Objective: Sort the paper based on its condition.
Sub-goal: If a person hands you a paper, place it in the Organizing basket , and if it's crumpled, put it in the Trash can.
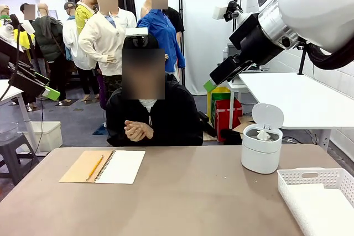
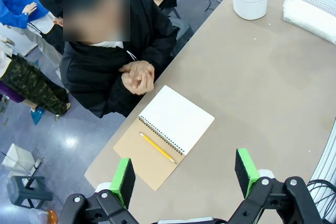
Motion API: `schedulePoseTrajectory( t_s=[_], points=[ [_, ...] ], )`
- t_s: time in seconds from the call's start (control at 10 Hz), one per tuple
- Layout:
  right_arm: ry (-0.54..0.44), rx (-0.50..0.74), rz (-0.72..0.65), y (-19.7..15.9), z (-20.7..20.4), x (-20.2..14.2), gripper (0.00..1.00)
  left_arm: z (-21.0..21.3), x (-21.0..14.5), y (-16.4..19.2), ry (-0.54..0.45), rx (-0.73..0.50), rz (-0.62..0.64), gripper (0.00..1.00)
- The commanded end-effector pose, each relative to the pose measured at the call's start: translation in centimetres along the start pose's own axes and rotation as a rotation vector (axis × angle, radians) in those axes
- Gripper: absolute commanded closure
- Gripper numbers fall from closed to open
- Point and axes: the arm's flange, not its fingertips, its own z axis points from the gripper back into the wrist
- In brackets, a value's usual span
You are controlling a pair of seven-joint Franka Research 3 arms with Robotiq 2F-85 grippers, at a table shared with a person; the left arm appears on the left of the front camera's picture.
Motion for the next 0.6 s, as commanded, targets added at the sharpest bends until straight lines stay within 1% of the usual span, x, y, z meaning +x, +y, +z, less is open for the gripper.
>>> schedulePoseTrajectory(
  t_s=[0.0, 0.5],
  points=[
    [0.001, 0.001, 0.001, 0.02, -0.07, 0.01, 0.0, 0.06, 0.01, -0.03, -0.001, 0.007, 0.005, 0.0],
    [0.001, 0.001, 0.001, 0.02, -0.07, 0.01, 0.0, 0.06, 0.01, -0.03, -0.001, 0.007, 0.005, 0.0]
  ],
)
